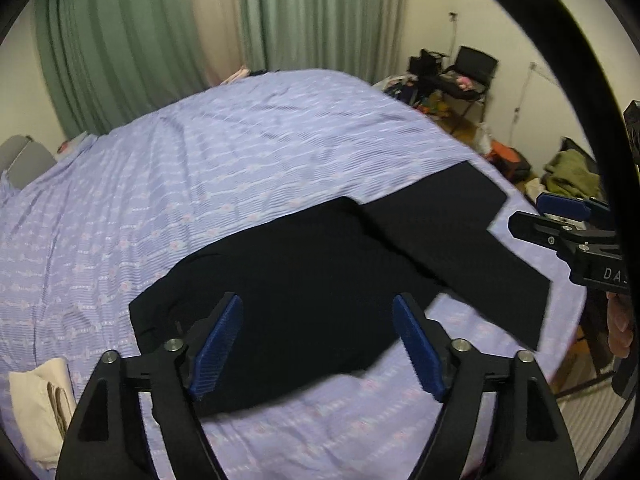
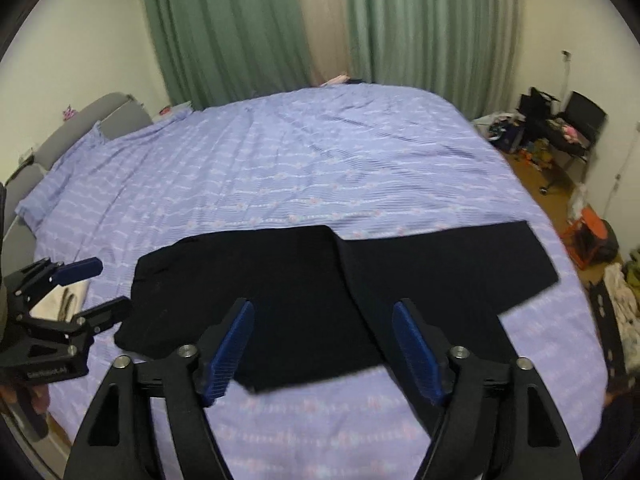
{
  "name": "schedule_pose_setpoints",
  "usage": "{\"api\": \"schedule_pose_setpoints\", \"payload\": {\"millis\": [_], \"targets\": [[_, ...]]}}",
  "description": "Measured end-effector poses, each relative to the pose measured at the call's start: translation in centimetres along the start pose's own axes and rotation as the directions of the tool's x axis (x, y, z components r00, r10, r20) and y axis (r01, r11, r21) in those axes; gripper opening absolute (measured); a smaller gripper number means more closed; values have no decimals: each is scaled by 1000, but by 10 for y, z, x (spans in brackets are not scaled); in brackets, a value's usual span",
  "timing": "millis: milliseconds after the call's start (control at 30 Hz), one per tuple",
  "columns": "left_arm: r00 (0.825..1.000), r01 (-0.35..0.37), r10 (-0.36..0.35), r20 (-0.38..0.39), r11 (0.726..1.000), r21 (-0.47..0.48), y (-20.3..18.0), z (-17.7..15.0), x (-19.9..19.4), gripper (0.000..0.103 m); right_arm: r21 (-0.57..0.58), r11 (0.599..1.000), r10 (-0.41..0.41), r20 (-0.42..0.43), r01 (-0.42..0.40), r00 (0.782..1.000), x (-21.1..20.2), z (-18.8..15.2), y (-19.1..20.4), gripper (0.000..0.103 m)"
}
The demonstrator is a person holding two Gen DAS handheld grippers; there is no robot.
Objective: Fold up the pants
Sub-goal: 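Open both grippers and raise them off the trousers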
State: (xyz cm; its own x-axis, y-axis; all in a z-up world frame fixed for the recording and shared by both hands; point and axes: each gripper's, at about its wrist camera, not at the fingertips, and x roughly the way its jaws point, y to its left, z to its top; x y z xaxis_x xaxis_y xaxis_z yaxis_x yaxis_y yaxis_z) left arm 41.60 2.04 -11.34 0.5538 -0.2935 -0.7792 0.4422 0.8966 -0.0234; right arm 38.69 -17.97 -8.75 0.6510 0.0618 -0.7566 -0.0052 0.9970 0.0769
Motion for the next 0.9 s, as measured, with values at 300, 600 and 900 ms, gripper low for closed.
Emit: {"api": "schedule_pose_setpoints", "payload": {"millis": [300,600,900], "targets": [[996,65,-64,65,998,-21,-59,-10,-48,83,42,996,-74,-8,74,997,-78,-40,-34,76],[996,-32,40,80,995,-91,-137,-31,-47,86,-24,1000,-8,-33,7,999,-96,-79,-106,76],[980,-185,197,13,940,-286,-229,-54,-15,86,-139,977,137,-179,-163,974,-57,-114,-193,76]]}}
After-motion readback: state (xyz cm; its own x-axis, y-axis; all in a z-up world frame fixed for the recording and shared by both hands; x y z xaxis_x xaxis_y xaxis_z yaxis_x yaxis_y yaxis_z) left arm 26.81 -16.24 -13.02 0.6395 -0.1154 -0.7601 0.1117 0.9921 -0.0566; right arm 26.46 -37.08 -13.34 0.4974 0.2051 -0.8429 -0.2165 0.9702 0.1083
